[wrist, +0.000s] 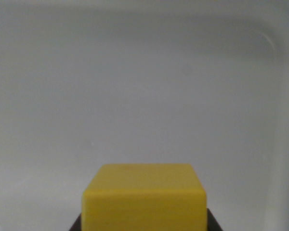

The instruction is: Pick yellow cube

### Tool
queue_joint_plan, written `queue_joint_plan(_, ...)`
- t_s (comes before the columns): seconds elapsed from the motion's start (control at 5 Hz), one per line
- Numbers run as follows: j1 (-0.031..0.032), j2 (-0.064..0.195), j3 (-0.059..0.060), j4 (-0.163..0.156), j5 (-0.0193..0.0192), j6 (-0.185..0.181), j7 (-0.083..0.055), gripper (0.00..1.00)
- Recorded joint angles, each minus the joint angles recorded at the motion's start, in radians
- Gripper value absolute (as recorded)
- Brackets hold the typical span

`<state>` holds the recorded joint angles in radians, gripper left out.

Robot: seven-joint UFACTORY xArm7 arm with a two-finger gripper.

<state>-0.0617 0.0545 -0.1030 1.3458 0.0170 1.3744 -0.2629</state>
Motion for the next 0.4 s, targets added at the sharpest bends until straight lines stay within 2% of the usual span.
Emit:
queue_joint_plan(0.2,0.0004,-0.011,0.0,0.014,-0.0018,0.026,0.001,1.0)
queue_joint_plan(0.4,0.0004,-0.011,0.0,0.014,-0.0018,0.026,0.001,1.0)
